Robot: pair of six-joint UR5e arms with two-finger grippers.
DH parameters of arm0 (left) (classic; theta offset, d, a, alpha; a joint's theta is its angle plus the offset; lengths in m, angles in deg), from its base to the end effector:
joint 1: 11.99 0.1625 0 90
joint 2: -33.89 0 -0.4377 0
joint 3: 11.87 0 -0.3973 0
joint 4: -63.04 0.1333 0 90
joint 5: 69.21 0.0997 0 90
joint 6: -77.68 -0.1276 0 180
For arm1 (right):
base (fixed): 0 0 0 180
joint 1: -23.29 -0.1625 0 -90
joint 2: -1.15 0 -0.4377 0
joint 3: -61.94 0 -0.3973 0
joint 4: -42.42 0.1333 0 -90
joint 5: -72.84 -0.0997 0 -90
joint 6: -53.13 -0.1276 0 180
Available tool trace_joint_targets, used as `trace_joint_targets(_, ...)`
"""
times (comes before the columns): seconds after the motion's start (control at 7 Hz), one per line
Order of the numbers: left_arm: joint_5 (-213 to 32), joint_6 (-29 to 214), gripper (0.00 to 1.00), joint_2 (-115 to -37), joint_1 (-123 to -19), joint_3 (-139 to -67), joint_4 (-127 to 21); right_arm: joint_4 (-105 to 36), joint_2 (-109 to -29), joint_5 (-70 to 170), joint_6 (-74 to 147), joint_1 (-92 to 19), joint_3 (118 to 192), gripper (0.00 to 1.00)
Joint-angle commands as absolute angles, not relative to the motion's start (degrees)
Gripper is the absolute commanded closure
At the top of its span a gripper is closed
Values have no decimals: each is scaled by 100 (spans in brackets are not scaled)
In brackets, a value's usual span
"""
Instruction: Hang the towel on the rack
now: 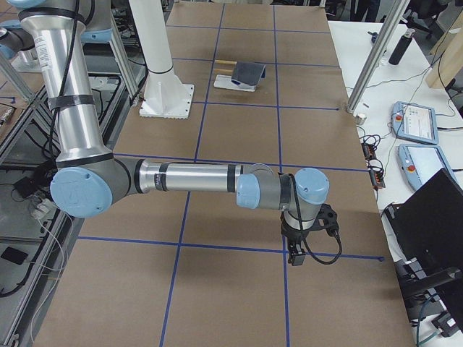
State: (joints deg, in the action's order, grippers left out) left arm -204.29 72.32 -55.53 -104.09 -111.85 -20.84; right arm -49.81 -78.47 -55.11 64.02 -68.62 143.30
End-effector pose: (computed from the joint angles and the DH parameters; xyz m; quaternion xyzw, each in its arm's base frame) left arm -0.0610 -0.4903 0.6195 0.0513 0.3806 0.0372 0.9225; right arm 0.0740 -0.5727 0.6824 0.0322 -0.3236 -0.0726 0.9429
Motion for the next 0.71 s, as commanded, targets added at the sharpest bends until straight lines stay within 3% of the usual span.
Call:
trace_joint_targets(0.0, -20429, 7232, 1, -5549, -10409, -11206, -2089, -4951, -7926, -5565, 6342, -6865, 14324, 0)
trace_joint_targets(0.57, -20412, 7232, 1, -5540, -10410, -11171, -2089, -4907, -8032, -5566, 6341, -6865, 14359, 0)
